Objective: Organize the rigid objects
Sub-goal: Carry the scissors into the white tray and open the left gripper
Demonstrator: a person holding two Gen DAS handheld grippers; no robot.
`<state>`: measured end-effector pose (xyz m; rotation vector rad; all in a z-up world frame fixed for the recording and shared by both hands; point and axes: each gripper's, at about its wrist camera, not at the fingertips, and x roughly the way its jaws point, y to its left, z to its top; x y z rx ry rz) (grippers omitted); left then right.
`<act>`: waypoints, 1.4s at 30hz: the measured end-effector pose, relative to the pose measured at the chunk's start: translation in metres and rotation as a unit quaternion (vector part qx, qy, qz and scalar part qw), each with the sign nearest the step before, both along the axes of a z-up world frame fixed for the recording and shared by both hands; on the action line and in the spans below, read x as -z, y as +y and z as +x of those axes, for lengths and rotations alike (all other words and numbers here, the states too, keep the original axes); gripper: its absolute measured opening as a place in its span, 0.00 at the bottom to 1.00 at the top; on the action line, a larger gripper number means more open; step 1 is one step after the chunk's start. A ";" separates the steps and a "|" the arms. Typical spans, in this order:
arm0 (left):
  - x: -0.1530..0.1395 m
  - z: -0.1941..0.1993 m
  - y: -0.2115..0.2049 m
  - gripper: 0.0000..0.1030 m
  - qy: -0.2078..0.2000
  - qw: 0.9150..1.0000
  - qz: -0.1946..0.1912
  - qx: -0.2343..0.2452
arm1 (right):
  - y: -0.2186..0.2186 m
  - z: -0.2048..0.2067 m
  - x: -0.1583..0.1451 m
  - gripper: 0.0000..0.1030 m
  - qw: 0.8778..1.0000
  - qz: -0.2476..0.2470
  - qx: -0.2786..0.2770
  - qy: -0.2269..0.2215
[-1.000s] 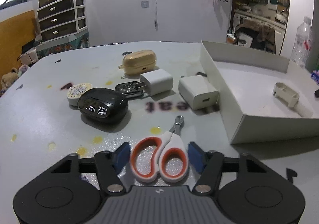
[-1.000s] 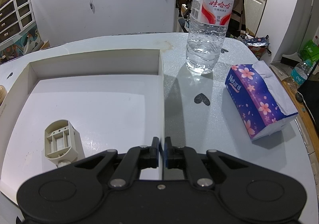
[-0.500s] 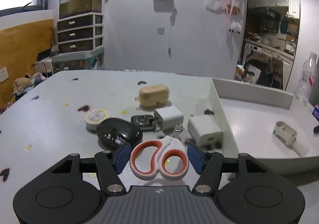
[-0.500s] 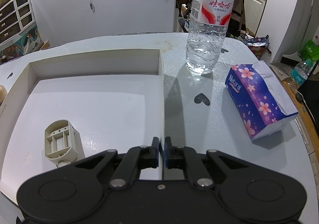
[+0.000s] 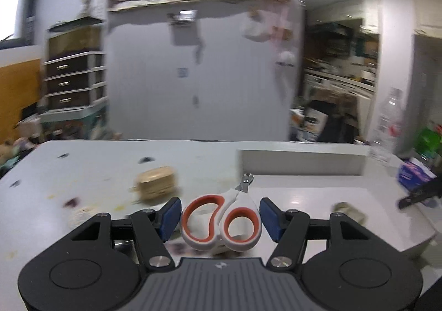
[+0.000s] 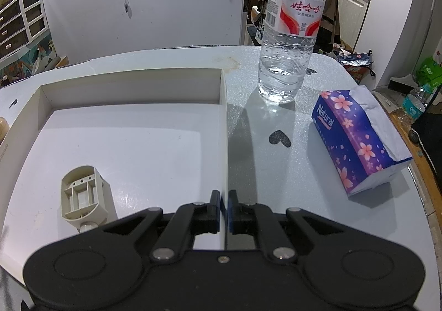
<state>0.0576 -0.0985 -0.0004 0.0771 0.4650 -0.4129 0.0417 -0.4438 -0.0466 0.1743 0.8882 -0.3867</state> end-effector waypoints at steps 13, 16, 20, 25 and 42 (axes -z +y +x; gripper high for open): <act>0.045 0.011 -0.095 0.61 0.074 0.993 0.048 0.074 | 0.000 0.000 0.000 0.06 1.000 -0.002 -0.001 0.001; 0.051 0.013 -0.099 0.61 0.080 0.993 0.055 0.073 | 0.000 0.000 0.000 0.06 1.000 -0.002 -0.001 0.001; 0.049 0.016 -0.098 0.61 0.082 0.993 0.055 0.068 | 0.001 0.001 0.000 0.06 1.000 -0.003 -0.001 0.001; 0.052 0.021 -0.099 0.67 0.100 0.992 0.051 0.061 | 0.001 0.001 0.000 0.06 1.000 -0.003 -0.002 0.001; 0.042 0.012 -0.095 0.78 0.100 0.991 0.045 0.072 | 0.001 0.001 0.000 0.06 1.000 -0.004 -0.002 0.001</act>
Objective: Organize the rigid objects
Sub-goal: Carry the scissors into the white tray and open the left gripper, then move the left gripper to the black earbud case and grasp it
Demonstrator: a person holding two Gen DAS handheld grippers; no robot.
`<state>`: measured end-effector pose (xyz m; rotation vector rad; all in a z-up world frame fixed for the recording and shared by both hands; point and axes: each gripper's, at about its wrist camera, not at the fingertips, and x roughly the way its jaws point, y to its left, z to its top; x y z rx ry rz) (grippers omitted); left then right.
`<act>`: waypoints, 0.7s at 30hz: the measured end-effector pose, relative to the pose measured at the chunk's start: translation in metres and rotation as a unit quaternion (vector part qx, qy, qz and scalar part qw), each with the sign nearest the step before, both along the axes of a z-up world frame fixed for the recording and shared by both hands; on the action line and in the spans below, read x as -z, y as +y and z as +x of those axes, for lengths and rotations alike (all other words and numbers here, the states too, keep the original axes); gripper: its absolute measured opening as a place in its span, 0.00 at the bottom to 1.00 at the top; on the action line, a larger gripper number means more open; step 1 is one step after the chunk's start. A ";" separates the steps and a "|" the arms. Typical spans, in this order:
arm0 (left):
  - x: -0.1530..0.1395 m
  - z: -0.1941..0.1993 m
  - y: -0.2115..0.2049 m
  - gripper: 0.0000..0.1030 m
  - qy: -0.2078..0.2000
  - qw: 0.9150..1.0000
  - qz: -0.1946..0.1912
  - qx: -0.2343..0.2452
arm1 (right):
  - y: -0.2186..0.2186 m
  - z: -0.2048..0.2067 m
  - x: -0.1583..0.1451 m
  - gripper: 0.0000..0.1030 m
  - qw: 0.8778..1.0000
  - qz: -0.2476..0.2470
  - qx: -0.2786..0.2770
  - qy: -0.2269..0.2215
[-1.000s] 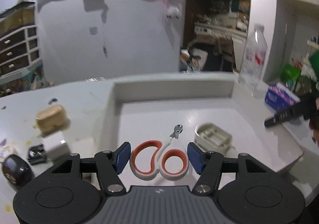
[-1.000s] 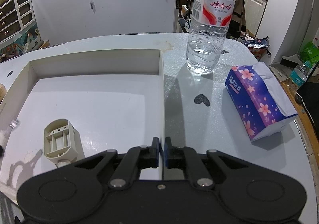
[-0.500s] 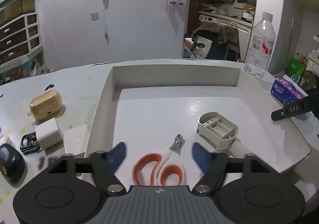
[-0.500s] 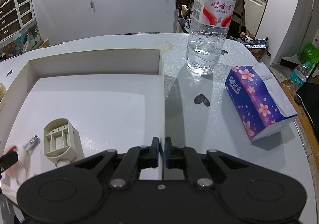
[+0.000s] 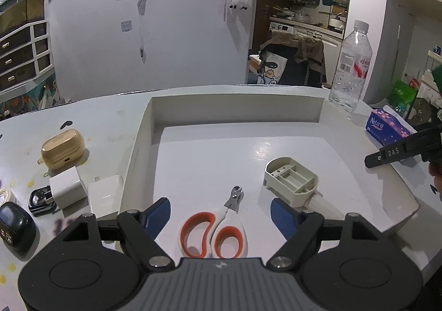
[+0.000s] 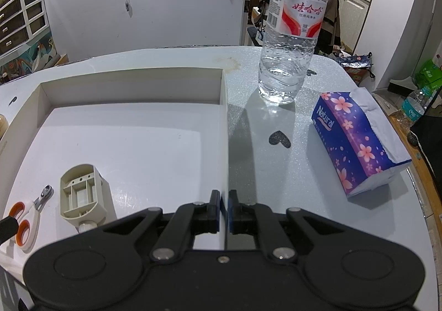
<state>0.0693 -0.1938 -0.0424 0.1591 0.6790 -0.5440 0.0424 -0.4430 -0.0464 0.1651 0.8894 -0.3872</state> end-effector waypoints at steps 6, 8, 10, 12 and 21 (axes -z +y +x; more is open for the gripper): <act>-0.008 -0.003 0.004 0.78 -0.009 1.000 -0.004 -0.001 | 0.000 0.000 0.000 0.06 1.000 0.000 0.000 0.000; -0.013 -0.004 0.007 0.78 -0.014 1.000 -0.005 -0.004 | 0.000 0.000 0.000 0.06 1.000 0.000 0.000 0.000; -0.018 -0.004 0.012 0.79 -0.020 1.000 -0.007 -0.009 | 0.000 0.000 0.000 0.06 1.000 0.000 0.000 0.000; -0.021 -0.005 0.016 0.83 -0.025 1.000 -0.007 -0.012 | 0.000 0.000 0.000 0.06 1.000 0.000 0.000 0.000; -0.035 0.001 0.071 0.92 -0.053 0.997 -0.001 -0.064 | 0.000 0.000 0.000 0.06 1.000 0.000 0.000 0.000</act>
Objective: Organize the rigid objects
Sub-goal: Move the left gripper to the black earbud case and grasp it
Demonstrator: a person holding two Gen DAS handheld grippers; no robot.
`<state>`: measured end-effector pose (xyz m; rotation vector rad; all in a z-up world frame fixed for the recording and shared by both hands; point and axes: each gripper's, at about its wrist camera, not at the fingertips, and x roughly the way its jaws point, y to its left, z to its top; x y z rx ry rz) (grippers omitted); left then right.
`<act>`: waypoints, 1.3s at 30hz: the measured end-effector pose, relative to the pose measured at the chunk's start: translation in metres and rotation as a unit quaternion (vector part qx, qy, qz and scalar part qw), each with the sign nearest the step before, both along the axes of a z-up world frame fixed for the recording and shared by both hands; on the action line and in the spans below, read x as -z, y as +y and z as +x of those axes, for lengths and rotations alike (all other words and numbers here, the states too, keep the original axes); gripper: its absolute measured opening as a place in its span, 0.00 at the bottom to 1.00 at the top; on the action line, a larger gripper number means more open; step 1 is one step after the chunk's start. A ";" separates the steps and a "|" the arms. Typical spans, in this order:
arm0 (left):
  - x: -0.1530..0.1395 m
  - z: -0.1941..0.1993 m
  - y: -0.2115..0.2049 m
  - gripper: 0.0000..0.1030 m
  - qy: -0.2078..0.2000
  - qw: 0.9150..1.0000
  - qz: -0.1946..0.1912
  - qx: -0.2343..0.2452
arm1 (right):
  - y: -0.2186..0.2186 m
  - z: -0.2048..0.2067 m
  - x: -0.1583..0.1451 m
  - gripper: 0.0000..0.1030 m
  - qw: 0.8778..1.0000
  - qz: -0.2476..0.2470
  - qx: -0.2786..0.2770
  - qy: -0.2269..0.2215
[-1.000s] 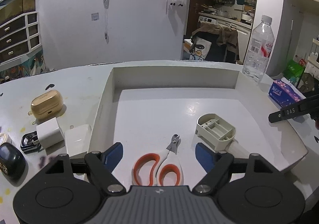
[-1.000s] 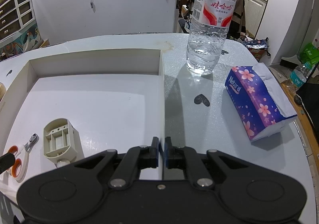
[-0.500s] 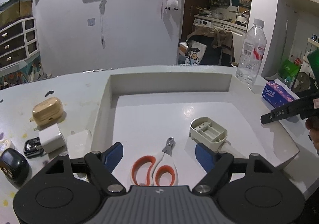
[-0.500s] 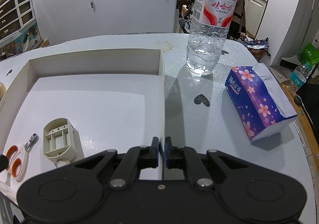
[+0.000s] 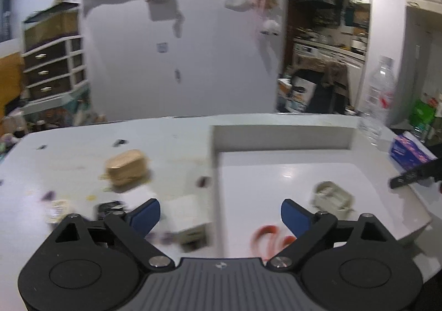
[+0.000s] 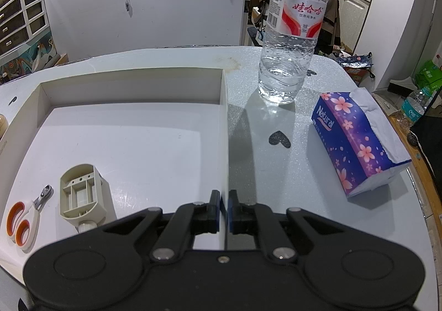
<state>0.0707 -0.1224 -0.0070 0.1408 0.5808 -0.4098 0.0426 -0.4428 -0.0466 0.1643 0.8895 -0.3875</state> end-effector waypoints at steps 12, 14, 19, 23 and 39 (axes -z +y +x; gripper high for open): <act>0.010 0.021 0.090 1.00 -0.008 0.993 0.000 -0.121 | 0.000 0.000 0.000 0.06 1.000 0.000 0.000 0.000; 0.017 0.021 0.099 1.00 -0.006 0.991 0.012 -0.132 | 0.000 0.000 0.000 0.06 1.000 0.000 0.000 0.000; 0.035 0.023 0.116 1.00 0.000 0.990 0.040 -0.135 | 0.000 0.000 0.000 0.06 1.000 -0.001 0.000 0.001; 0.047 0.028 0.123 1.00 -0.015 0.994 0.043 -0.103 | 0.000 0.000 0.000 0.06 1.000 -0.001 0.000 0.001; 0.074 0.082 0.134 0.87 -0.002 1.000 0.028 0.003 | 0.000 0.000 0.000 0.06 1.000 -0.004 -0.001 0.001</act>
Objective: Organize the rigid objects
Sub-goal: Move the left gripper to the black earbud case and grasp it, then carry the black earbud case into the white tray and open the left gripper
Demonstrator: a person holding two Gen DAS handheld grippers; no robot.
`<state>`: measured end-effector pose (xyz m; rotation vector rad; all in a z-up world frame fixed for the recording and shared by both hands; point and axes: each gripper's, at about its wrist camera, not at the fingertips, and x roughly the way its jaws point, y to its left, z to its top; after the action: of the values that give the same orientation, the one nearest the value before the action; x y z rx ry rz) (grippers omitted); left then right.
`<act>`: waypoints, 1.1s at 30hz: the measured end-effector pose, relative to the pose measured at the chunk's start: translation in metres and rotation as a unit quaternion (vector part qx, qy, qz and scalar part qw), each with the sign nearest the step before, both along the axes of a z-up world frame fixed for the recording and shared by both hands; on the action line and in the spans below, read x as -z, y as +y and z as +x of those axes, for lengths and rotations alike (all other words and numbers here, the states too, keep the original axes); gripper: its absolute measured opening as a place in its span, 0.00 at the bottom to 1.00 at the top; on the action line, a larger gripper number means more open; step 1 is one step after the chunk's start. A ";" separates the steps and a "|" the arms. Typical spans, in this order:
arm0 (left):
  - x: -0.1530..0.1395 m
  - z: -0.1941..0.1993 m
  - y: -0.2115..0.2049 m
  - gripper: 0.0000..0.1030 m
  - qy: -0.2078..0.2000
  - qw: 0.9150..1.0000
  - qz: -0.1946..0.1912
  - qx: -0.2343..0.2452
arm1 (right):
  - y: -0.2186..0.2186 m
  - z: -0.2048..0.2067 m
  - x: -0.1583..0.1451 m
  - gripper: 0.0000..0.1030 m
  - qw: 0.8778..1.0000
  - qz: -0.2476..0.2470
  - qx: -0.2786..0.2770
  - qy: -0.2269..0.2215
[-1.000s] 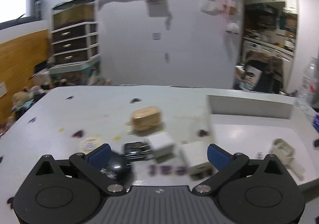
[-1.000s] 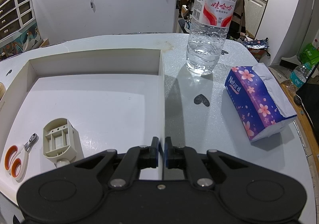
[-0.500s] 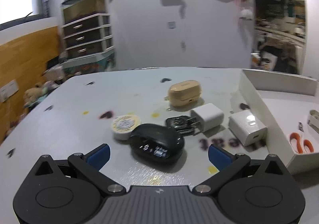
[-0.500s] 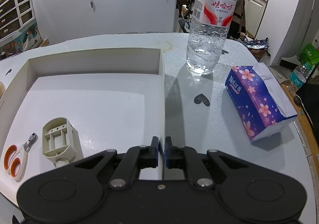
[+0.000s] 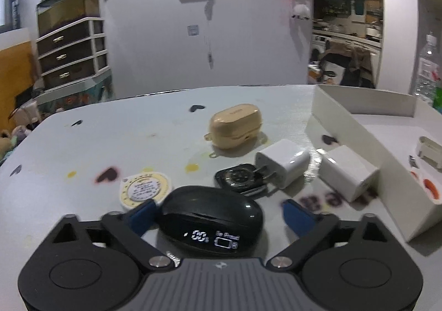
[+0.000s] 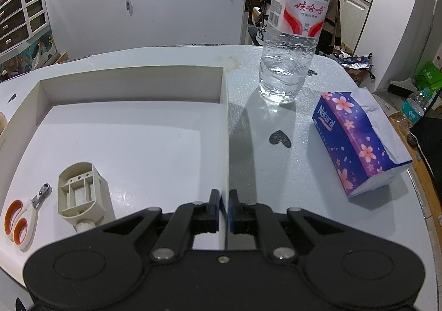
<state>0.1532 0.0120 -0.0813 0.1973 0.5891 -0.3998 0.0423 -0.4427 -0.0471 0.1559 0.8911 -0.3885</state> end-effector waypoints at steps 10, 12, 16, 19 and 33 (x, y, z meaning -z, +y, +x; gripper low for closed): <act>0.002 -0.014 -0.006 0.79 0.006 1.000 0.009 0.007 | 0.001 0.000 0.000 0.07 1.000 -0.003 -0.001 0.001; 0.003 -0.010 -0.007 0.80 0.009 1.000 0.007 0.005 | 0.001 0.000 0.000 0.07 1.000 -0.003 -0.001 0.001; 0.004 -0.003 -0.007 0.79 0.014 1.000 -0.004 -0.001 | 0.001 0.000 0.001 0.07 1.000 -0.004 -0.001 0.001; 0.003 -0.005 -0.009 0.79 0.017 1.000 -0.007 -0.017 | 0.001 0.000 0.001 0.07 1.000 -0.004 -0.001 0.001; -0.082 -0.028 -0.094 0.79 -0.023 0.995 -0.097 0.009 | 0.002 0.000 0.001 0.07 1.000 -0.004 -0.001 0.001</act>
<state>0.1256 -0.0821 0.0007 0.0257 0.4998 -0.4668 0.0424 -0.4412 -0.0478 0.1481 0.8909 -0.3908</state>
